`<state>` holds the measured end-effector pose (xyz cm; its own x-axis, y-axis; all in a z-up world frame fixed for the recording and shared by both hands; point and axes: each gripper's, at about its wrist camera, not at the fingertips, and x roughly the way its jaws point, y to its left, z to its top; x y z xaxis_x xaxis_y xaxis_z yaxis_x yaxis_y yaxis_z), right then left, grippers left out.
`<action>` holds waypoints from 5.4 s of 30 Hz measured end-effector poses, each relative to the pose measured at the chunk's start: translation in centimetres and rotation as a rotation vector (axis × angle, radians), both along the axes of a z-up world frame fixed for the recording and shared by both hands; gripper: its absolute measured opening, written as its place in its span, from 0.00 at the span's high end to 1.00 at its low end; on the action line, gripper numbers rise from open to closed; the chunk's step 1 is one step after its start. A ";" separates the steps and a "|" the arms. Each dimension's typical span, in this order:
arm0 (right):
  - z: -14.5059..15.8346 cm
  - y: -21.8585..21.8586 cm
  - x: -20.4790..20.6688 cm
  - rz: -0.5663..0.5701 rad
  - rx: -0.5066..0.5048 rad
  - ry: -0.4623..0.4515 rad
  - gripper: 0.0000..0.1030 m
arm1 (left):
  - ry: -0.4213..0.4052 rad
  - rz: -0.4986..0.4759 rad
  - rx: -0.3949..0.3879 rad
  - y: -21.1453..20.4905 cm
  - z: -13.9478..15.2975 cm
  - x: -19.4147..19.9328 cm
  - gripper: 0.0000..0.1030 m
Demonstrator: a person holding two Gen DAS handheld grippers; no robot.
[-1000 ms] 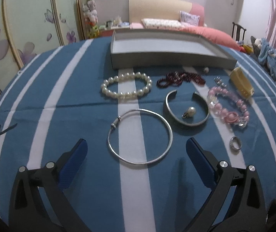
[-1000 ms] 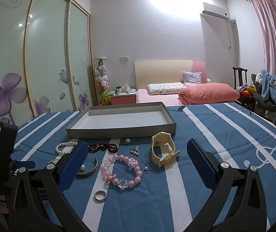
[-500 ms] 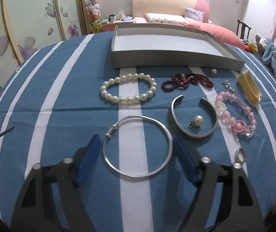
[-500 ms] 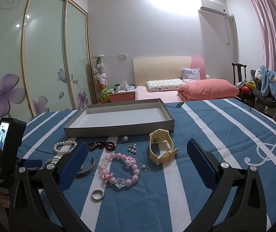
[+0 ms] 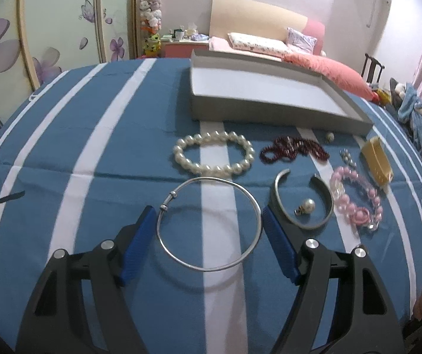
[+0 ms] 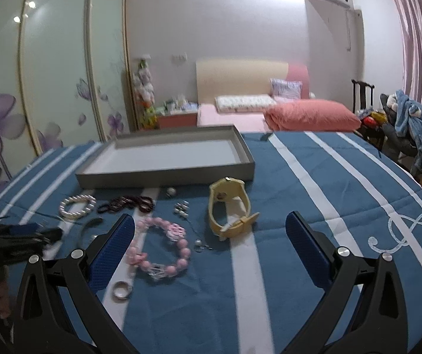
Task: Organize jewelry
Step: 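Grasp the silver bangle with the left tool while the right tool grasps the yellow watch, then place the silver bangle and yellow watch into the grey tray, opening both tools, then grasp the pearl bracelet with the left tool while the right tool grasps the pink bead bracelet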
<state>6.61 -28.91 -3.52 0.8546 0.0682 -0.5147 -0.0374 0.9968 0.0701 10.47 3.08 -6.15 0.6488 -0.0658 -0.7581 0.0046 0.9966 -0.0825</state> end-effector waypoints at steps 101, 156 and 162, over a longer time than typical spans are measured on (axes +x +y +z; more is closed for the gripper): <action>-0.3 1.0 18.7 0.096 0.075 0.109 0.42 | -0.134 -0.054 -0.053 -5.5 0.8 20.1 0.29; -1.2 -0.6 3.2 0.174 0.035 0.146 0.46 | -0.042 -0.006 0.039 3.2 0.1 6.2 0.90; -2.8 0.9 2.9 0.250 -0.036 0.227 0.58 | -0.130 -0.026 0.010 3.0 2.2 5.1 0.90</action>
